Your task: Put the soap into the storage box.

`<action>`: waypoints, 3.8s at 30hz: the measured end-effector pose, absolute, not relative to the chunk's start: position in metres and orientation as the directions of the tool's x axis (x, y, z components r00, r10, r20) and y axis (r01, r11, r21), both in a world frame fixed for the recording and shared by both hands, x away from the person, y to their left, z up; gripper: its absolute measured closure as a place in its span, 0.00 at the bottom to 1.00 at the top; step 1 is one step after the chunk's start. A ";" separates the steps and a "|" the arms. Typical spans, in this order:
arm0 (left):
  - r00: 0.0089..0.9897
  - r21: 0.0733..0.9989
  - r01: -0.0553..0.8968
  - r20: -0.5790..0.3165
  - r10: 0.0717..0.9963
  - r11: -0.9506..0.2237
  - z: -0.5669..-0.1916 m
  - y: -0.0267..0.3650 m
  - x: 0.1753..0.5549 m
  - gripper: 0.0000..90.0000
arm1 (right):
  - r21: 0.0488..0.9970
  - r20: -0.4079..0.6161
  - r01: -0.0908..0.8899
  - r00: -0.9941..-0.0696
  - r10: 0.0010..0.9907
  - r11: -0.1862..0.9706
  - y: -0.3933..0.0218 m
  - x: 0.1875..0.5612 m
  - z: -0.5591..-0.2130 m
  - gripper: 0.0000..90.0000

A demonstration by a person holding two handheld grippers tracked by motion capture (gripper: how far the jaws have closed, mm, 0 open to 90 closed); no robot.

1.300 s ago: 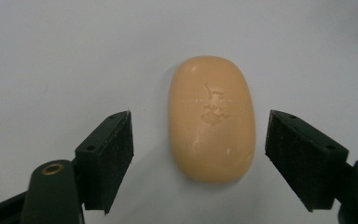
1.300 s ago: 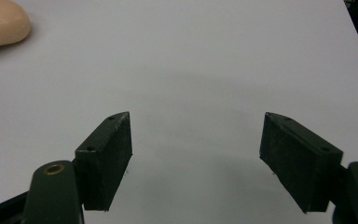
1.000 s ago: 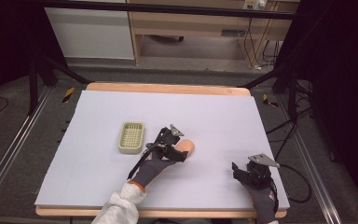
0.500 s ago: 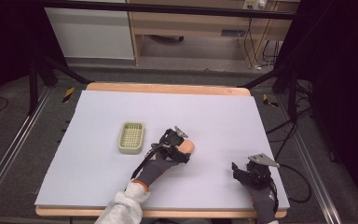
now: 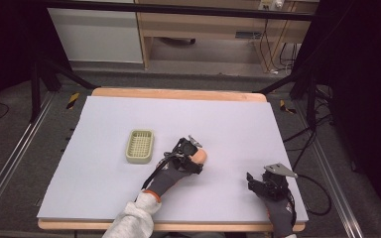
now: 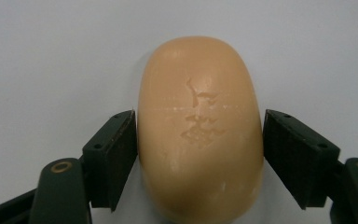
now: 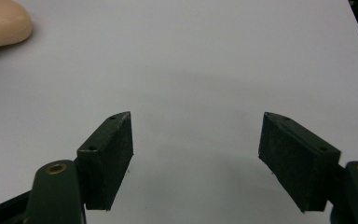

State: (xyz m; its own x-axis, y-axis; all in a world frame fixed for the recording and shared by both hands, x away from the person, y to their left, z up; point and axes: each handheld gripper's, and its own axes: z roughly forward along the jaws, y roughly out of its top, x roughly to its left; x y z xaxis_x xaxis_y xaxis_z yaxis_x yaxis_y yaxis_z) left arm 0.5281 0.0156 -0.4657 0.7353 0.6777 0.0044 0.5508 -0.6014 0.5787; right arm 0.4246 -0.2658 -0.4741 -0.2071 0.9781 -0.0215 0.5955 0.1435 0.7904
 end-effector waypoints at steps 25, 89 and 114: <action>0.739 0.571 0.545 0.018 0.673 -0.614 -0.466 0.015 0.529 0.35 | 0.789 -0.022 0.597 -0.209 0.978 0.145 -0.265 0.425 -0.474 0.29; 0.672 0.707 0.516 0.015 0.740 -0.484 -0.411 0.129 0.494 0.35 | 0.785 -0.025 0.601 -0.207 0.978 0.148 -0.265 0.425 -0.476 0.29; 0.561 0.731 0.559 0.014 0.828 -0.391 -0.405 0.172 0.504 0.35 | 0.784 -0.028 0.601 -0.212 0.977 0.152 -0.265 0.425 -0.476 0.29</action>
State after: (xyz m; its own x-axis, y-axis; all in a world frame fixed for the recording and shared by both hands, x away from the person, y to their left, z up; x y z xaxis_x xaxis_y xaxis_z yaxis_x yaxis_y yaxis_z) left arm 0.5045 0.1722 -0.4054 0.5605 0.8280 0.0139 0.5594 -0.3910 0.7309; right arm 0.4254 -0.2650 -0.4760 -0.2116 0.9770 -0.0276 0.6013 0.1524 0.7844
